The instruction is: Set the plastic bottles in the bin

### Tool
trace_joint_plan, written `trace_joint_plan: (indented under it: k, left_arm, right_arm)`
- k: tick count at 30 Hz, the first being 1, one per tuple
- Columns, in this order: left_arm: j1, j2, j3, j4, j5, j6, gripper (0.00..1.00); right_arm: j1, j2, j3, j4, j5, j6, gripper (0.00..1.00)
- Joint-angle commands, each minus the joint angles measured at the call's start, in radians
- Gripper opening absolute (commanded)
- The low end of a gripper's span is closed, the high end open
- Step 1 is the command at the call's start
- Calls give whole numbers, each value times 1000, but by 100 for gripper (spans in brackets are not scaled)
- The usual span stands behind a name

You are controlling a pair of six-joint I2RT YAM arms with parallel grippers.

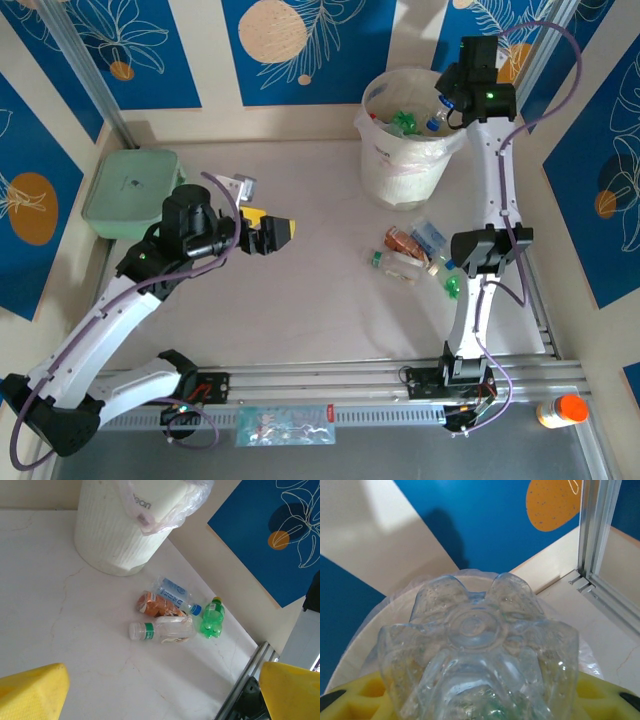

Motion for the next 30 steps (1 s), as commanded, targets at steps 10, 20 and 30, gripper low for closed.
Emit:
trace_joint_plan:
  k: [10, 20, 30]
  left_arm:
    - [11, -14, 33, -43, 8, 33, 97]
    - [11, -29, 42, -79, 4, 54, 98]
    - [11, -67, 26, -72, -4, 62, 98]
  right_arm:
    - [25, 97, 39, 21, 55, -116, 64]
    - [39, 14, 41, 43, 26, -131, 90]
    - [45, -188, -48, -63, 13, 4, 81]
